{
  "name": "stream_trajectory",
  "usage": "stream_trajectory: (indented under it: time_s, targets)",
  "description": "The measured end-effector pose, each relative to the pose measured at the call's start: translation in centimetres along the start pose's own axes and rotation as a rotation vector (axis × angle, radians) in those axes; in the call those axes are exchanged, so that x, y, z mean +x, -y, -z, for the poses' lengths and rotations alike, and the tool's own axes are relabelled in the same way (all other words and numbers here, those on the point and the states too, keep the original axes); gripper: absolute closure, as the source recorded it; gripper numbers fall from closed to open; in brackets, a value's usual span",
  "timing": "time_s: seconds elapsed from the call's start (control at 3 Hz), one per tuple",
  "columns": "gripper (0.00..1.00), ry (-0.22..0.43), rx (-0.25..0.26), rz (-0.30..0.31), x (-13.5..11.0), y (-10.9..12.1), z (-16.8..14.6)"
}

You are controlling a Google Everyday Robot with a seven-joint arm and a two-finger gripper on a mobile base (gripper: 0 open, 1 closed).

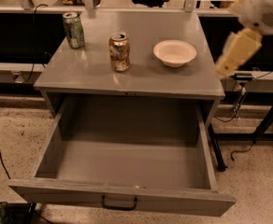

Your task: Place orange can into top drawer

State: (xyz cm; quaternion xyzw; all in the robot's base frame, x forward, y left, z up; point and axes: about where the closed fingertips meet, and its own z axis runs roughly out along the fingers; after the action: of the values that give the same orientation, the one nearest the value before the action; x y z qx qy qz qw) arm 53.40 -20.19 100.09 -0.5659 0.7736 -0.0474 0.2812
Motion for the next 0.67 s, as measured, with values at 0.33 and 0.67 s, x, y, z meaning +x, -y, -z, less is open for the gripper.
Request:
stream_trajectory:
  time_s: [0.33, 0.67]
  targets:
    - [0.00, 0.143, 0.056, -0.007, -5.1, 6.7, -2.2]
    - [0.00, 0.250, 0.038, -0.016, -10.5, 10.6, -6.2]
